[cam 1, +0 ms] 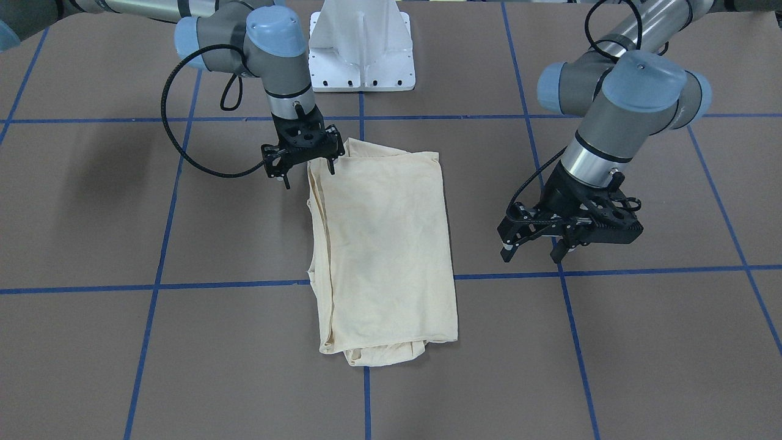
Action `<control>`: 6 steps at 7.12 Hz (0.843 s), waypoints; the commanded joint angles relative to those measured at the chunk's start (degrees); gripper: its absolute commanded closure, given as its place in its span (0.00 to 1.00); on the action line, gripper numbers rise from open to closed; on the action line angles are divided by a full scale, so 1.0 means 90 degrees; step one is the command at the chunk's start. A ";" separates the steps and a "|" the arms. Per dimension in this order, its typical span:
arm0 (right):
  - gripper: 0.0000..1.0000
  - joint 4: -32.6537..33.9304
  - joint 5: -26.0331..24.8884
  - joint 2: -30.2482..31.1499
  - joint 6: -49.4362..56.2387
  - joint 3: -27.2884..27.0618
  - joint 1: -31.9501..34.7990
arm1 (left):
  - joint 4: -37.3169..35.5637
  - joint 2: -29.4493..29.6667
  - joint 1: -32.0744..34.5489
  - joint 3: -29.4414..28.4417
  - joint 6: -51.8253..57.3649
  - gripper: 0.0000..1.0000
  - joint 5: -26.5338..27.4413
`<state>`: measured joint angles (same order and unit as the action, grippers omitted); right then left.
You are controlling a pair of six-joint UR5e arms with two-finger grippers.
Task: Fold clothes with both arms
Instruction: 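Move the right gripper along the bundle's side edge toward its far end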
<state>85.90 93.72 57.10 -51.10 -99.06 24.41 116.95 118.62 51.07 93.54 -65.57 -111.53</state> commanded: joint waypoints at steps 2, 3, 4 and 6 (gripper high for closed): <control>0.00 0.0007 -0.0004 -0.0056 0.0111 0.0333 0.0012 | 0.0003 0.0004 -0.0001 -0.0003 0.0000 0.02 0.0000; 0.00 0.0007 0.0006 -0.0066 0.0111 0.0410 0.0012 | 0.0003 0.0014 -0.0001 -0.0003 0.0000 0.02 0.0000; 0.00 0.0007 0.0006 -0.0095 0.0131 0.0459 0.0012 | 0.0003 0.0004 0.0009 -0.0003 0.0000 0.02 0.0000; 0.00 0.0007 0.0006 -0.0105 0.0131 0.0567 0.0022 | 0.0003 0.0014 -0.0001 -0.0032 0.0000 0.02 0.0000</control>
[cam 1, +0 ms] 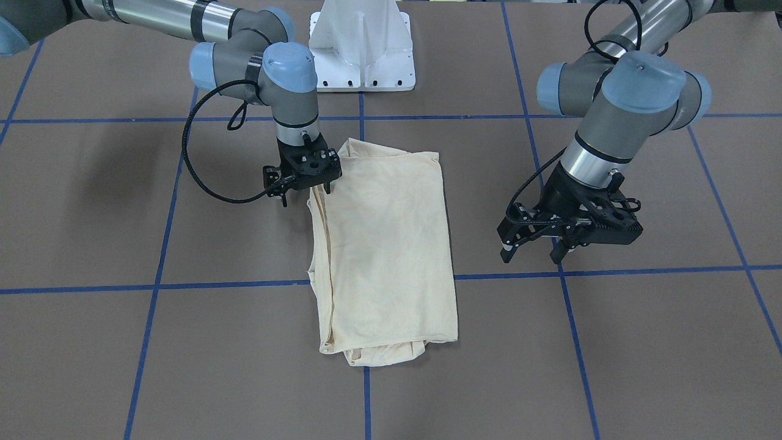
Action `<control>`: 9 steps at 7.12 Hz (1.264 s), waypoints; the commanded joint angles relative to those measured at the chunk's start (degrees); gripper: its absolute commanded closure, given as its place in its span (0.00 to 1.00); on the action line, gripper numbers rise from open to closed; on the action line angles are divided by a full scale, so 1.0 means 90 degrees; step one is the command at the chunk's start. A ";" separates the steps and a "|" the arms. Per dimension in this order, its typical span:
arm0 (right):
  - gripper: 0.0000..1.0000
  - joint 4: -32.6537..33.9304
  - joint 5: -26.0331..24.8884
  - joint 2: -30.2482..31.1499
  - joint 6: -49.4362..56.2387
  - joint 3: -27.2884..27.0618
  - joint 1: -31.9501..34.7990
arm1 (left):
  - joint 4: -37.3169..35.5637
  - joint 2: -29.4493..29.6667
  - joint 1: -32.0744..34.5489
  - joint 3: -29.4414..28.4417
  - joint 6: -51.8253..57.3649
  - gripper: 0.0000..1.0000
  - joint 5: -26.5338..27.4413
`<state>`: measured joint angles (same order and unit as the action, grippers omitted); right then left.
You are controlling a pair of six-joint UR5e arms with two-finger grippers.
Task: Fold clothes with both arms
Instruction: 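Move the right gripper along the bundle's side edge toward its far end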
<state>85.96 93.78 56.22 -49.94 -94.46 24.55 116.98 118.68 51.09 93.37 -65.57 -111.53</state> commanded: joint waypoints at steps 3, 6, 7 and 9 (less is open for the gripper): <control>0.00 0.0010 0.0049 0.0013 0.0100 0.0115 0.0191 | 0.0000 0.0036 -0.0003 -0.0013 -0.0019 0.02 0.0000; 0.00 0.0019 0.0301 0.0081 0.0206 0.0271 0.0502 | 0.0039 0.0065 -0.0003 -0.0120 0.0000 0.02 0.0000; 0.00 0.0068 0.0506 0.0120 0.0246 0.0271 0.0610 | 0.0029 0.0104 -0.0003 -0.0150 0.0000 0.02 0.0000; 0.00 0.0020 0.0605 0.0179 0.0295 0.0271 0.0893 | 0.0029 0.0114 -0.0012 -0.0160 0.0000 0.02 0.0000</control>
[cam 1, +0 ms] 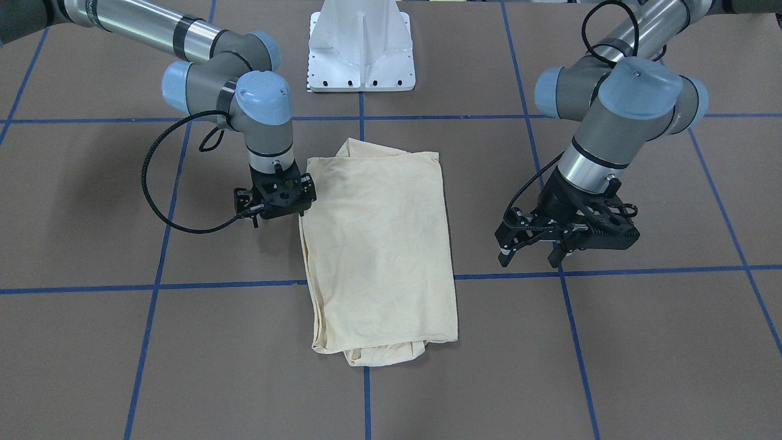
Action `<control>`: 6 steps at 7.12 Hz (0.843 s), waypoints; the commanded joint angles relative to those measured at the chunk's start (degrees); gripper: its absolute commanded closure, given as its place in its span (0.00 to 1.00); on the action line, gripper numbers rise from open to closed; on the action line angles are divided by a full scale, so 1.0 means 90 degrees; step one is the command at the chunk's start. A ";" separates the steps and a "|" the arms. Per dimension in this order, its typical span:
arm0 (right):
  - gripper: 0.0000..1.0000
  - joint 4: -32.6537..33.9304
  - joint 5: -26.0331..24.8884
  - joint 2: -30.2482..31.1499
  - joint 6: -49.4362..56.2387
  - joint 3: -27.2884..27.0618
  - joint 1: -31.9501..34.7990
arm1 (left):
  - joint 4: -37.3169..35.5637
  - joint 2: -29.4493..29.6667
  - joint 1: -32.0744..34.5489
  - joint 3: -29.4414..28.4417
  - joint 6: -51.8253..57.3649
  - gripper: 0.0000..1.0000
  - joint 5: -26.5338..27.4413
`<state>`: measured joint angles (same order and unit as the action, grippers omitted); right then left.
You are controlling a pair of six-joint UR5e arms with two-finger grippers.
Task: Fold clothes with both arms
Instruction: 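Move the right gripper along the bundle's side edge toward its far end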
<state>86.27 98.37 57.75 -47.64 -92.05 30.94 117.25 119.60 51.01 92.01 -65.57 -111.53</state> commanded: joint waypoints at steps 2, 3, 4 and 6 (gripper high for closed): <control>0.00 -0.0141 0.0202 -0.0253 0.0030 -0.0006 0.0438 | 0.0009 0.0031 -0.0003 -0.0047 0.0001 0.02 0.0000; 0.00 -0.0200 0.0425 -0.0351 -0.0047 -0.0065 0.0468 | 0.0019 0.0031 -0.0003 -0.0057 0.0001 0.02 0.0000; 0.00 -0.0201 0.0698 -0.0323 -0.0241 -0.0239 0.0478 | 0.0028 0.0002 -0.0003 -0.0057 -0.0009 0.02 -0.0010; 0.00 -0.0201 0.1157 -0.0129 -0.1166 -0.0600 0.0488 | 0.0077 -0.0114 -0.0062 0.0214 -0.0590 0.02 -0.0242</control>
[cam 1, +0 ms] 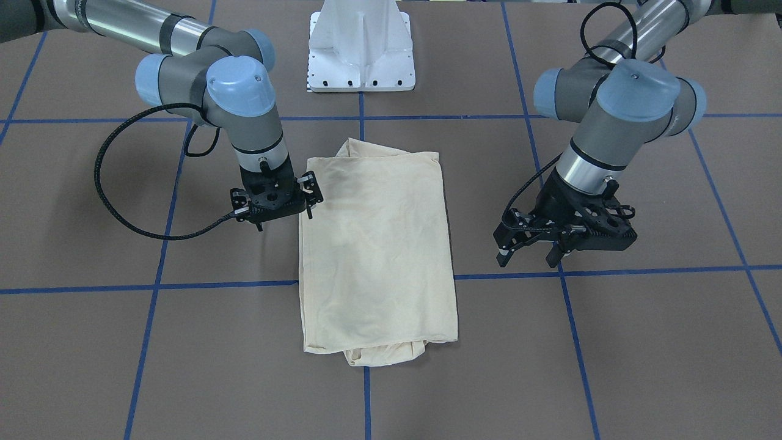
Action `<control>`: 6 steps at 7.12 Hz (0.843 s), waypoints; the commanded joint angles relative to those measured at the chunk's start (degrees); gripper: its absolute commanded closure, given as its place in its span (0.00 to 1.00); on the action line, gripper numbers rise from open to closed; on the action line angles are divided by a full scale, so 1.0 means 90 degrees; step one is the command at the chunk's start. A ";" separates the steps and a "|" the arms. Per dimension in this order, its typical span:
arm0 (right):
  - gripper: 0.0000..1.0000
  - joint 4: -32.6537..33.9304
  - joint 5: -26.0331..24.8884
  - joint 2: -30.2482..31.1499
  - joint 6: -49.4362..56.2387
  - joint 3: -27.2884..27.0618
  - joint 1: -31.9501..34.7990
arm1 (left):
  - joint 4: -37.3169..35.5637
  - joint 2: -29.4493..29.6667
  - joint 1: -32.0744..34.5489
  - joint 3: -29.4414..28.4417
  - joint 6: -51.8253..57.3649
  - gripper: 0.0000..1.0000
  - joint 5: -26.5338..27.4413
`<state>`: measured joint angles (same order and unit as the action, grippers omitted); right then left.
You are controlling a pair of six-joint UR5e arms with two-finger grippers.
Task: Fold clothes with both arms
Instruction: 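Lower the left gripper to the bundle's near edge while the right gripper holds its side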
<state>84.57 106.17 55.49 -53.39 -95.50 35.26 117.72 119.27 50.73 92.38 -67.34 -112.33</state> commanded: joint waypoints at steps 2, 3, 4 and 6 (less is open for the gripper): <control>0.00 -0.0031 0.0449 0.0366 -0.1204 -0.0648 0.0018 | 0.0958 -0.0448 -0.0751 0.0535 -0.1982 0.02 -0.0292; 0.00 -0.0041 0.0576 0.0348 -0.1690 -0.0697 0.0018 | 0.1378 -0.0604 -0.1150 0.0585 -0.2618 0.02 -0.0234; 0.00 -0.0060 0.0654 0.0357 -0.1946 -0.0717 0.0008 | 0.1624 -0.0915 -0.1686 0.0943 -0.3234 0.02 0.0308; 0.00 -0.0594 0.0723 0.0503 -0.2598 -0.0805 0.0008 | 0.1695 -0.1260 -0.2829 0.1181 -0.3939 0.02 0.1257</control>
<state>81.94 112.32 59.17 -72.49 -102.20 35.38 132.16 109.40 31.27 102.03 -98.24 -105.92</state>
